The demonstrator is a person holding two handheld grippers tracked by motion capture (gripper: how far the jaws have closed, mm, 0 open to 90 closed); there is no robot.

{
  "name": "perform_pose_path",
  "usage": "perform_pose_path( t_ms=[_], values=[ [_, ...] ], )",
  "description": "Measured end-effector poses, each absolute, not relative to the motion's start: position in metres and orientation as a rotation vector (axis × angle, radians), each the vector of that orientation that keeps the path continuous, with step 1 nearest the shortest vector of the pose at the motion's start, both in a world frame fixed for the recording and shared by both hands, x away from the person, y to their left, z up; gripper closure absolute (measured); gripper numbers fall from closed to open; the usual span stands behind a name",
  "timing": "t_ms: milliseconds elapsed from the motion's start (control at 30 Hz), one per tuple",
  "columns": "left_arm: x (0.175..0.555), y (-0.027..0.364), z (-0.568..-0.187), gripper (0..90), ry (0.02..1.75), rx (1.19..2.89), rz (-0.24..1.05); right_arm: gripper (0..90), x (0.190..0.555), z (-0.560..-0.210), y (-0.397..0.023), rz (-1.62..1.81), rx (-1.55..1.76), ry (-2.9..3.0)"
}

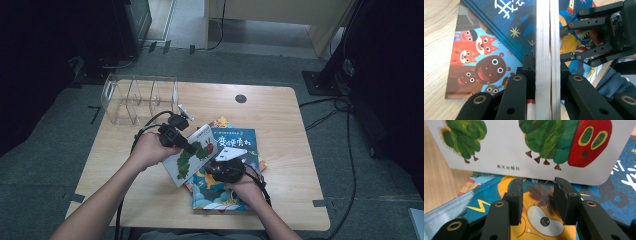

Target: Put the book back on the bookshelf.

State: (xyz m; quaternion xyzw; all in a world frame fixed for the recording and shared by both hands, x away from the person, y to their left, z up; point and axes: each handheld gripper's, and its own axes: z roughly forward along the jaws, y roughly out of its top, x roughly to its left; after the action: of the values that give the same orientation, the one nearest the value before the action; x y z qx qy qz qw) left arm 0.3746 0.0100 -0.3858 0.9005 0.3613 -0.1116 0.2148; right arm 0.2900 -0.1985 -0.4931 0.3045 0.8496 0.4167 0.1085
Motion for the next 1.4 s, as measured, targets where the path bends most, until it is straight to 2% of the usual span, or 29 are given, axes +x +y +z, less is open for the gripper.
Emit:
perform_pose_path(
  t_ms=[100, 433, 767, 1400],
  values=[
    [0.374, 0.011, -0.383, 77.9, 1.003, 2.489, -0.297, 53.0, 0.289, -0.493, -0.198, 1.195, 0.866, 2.493],
    [0.374, 0.023, -0.371, 77.9, 1.017, 2.515, -0.21, 46.5, 0.291, -0.493, -0.198, 1.178, 0.887, 2.478],
    [0.376, 0.043, -0.367, 77.8, 1.062, 2.504, -0.183, 38.1, 0.295, -0.494, -0.199, 1.16, 0.904, 2.466],
    [0.378, 0.079, -0.358, 77.8, 1.147, 2.482, -0.116, 33.1, 0.297, -0.494, -0.2, 1.152, 0.913, 2.47]
  ],
)
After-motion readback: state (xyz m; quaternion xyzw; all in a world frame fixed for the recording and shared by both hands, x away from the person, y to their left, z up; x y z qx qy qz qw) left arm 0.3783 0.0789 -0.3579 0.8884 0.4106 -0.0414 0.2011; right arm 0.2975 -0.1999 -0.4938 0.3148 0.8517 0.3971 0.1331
